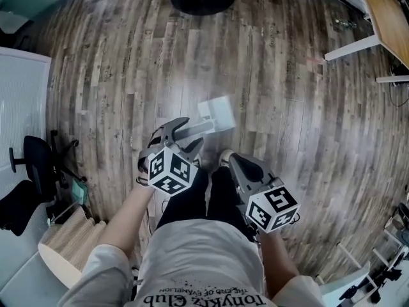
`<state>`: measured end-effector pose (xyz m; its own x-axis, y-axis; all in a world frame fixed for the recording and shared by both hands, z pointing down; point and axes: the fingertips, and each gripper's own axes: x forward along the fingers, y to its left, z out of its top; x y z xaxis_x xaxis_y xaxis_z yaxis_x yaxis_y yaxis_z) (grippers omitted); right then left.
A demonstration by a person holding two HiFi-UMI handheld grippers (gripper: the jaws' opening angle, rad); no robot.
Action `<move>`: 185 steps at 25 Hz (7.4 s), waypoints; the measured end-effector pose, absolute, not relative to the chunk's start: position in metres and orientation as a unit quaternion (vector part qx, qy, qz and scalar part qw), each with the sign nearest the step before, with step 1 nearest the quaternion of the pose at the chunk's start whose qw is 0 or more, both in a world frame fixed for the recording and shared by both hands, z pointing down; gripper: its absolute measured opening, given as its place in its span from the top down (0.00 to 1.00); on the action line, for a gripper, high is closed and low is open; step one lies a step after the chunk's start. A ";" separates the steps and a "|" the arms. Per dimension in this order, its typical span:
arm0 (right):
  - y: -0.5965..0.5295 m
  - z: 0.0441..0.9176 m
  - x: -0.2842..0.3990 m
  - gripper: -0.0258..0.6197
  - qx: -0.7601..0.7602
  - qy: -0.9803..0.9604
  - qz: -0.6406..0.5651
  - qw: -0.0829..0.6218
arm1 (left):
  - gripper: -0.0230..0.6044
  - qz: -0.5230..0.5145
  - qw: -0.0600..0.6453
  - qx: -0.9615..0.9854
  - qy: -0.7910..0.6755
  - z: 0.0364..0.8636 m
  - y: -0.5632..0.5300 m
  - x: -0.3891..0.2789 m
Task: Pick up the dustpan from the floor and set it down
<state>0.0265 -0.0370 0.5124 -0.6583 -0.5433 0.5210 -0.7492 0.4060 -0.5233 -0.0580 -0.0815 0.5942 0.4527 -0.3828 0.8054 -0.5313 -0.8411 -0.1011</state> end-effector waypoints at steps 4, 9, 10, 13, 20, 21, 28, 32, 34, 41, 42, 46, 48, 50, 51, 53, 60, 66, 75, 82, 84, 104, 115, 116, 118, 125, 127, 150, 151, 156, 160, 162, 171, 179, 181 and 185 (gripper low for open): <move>-0.041 0.519 0.027 0.93 0.396 -0.821 0.389 0.132 | 0.54 0.485 0.079 0.841 -0.226 0.618 -0.084 -0.056; -0.044 0.526 0.027 0.93 0.401 -0.817 0.393 0.133 | 0.55 0.518 0.059 0.832 -0.189 0.642 -0.084 -0.054; -0.044 0.527 0.028 0.93 0.402 -0.816 0.394 0.133 | 0.55 0.524 0.057 0.830 -0.183 0.646 -0.084 -0.053; -0.044 0.531 0.030 0.92 0.408 -0.812 0.396 0.135 | 0.55 0.539 0.057 0.824 -0.166 0.656 -0.082 -0.051; -0.047 0.536 0.034 0.93 0.411 -0.807 0.403 0.133 | 0.60 0.554 0.048 0.816 -0.157 0.666 -0.087 -0.048; -0.047 0.536 0.034 0.92 0.411 -0.807 0.403 0.133 | 0.66 0.555 0.047 0.815 -0.160 0.665 -0.088 -0.049; -0.048 0.538 0.035 0.93 0.410 -0.807 0.405 0.131 | 0.83 0.564 0.023 0.809 -0.161 0.667 -0.091 -0.049; -0.049 0.536 0.034 0.93 0.407 -0.808 0.405 0.131 | 0.90 0.571 -0.011 0.806 -0.157 0.666 -0.091 -0.047; -0.050 0.535 0.034 0.92 0.406 -0.809 0.404 0.131 | 0.90 0.571 -0.014 0.806 -0.156 0.666 -0.091 -0.046; -0.053 0.531 0.037 0.93 0.404 -0.809 0.409 0.122 | 0.91 0.567 -0.002 0.806 -0.171 0.659 -0.096 -0.048; -0.054 0.530 0.038 0.92 0.404 -0.810 0.408 0.122 | 0.91 0.567 -0.001 0.805 -0.174 0.658 -0.096 -0.049; -0.057 0.527 0.040 0.93 0.405 -0.811 0.405 0.121 | 0.91 0.567 0.004 0.803 -0.182 0.654 -0.095 -0.053; -0.057 0.524 0.040 0.93 0.404 -0.812 0.404 0.120 | 0.91 0.568 0.004 0.801 -0.189 0.650 -0.092 -0.057; -0.057 0.519 0.041 0.93 0.403 -0.814 0.400 0.119 | 0.91 0.569 0.005 0.799 -0.195 0.645 -0.088 -0.060; -0.056 0.517 0.042 0.93 0.403 -0.816 0.397 0.119 | 0.91 0.569 0.006 0.798 -0.198 0.642 -0.087 -0.062; -0.055 0.512 0.044 0.93 0.403 -0.818 0.391 0.121 | 0.91 0.569 0.005 0.797 -0.203 0.636 -0.082 -0.065; -0.046 0.495 0.048 0.92 0.402 -0.826 0.373 0.132 | 0.91 0.567 0.004 0.794 -0.218 0.604 -0.071 -0.077; -0.032 0.478 0.053 0.92 0.401 -0.830 0.362 0.139 | 0.91 0.564 0.003 0.795 -0.223 0.565 -0.059 -0.079; -0.013 0.454 0.054 0.92 0.400 -0.840 0.341 0.138 | 0.91 0.554 0.012 0.799 -0.233 0.508 -0.035 -0.084; -0.003 0.444 0.051 0.93 0.387 -0.847 0.334 0.144 | 0.91 0.550 0.018 0.803 -0.228 0.476 -0.021 -0.081; 0.001 0.442 0.050 0.92 0.385 -0.849 0.333 0.143 | 0.91 0.549 0.018 0.804 -0.228 0.468 -0.018 -0.082; 0.015 0.438 0.041 0.93 0.381 -0.852 0.330 0.144 | 0.90 0.551 0.001 0.800 -0.238 0.452 -0.008 -0.086; 0.014 0.438 0.038 0.93 0.386 -0.850 0.330 0.140 | 0.90 0.544 0.000 0.801 -0.249 0.448 -0.013 -0.090; 0.014 0.438 0.038 0.93 0.387 -0.850 0.331 0.139 | 0.90 0.544 -0.001 0.801 -0.249 0.447 -0.014 -0.090; 0.013 0.437 0.039 0.93 0.387 -0.849 0.331 0.139 | 0.90 0.544 -0.002 0.802 -0.248 0.446 -0.015 -0.088; 0.012 0.438 0.037 0.93 0.388 -0.848 0.332 0.140 | 0.90 0.543 -0.004 0.803 -0.245 0.447 -0.016 -0.087; 0.012 0.438 0.036 0.93 0.388 -0.848 0.333 0.140 | 0.90 0.544 -0.004 0.803 -0.243 0.448 -0.015 -0.087; 0.013 0.459 0.032 0.92 0.384 -0.840 0.350 0.157 | 0.90 0.553 0.006 0.797 -0.242 0.483 -0.026 -0.093; 0.011 0.460 0.032 0.92 0.385 -0.839 0.350 0.157 | 0.90 0.553 0.007 0.797 -0.243 0.485 -0.028 -0.093; 0.006 0.467 0.032 0.93 0.388 -0.836 0.353 0.160 | 0.90 0.551 0.011 0.795 -0.253 0.499 -0.035 -0.096; 0.002 0.472 0.028 0.92 0.388 -0.835 0.356 0.160 | 0.90 0.549 0.012 0.795 -0.259 0.508 -0.040 -0.099; 0.000 0.475 0.027 0.93 0.386 -0.834 0.359 0.160 | 0.90 0.550 0.011 0.793 -0.261 0.513 -0.043 -0.099; -0.006 0.492 0.025 0.92 0.380 -0.828 0.375 0.171 | 0.90 0.556 0.012 0.787 -0.267 0.542 -0.060 -0.099; -0.012 0.506 0.019 0.92 0.376 -0.825 0.385 0.173 | 0.90 0.560 0.023 0.779 -0.281 0.574 -0.072 -0.103; -0.013 0.508 0.019 0.93 0.377 -0.823 0.389 0.172 | 0.90 0.560 0.027 0.777 -0.286 0.582 -0.075 -0.104; -0.015 0.514 0.020 0.93 0.378 -0.819 0.396 0.172 | 0.90 0.559 0.036 0.773 -0.298 0.597 -0.081 -0.106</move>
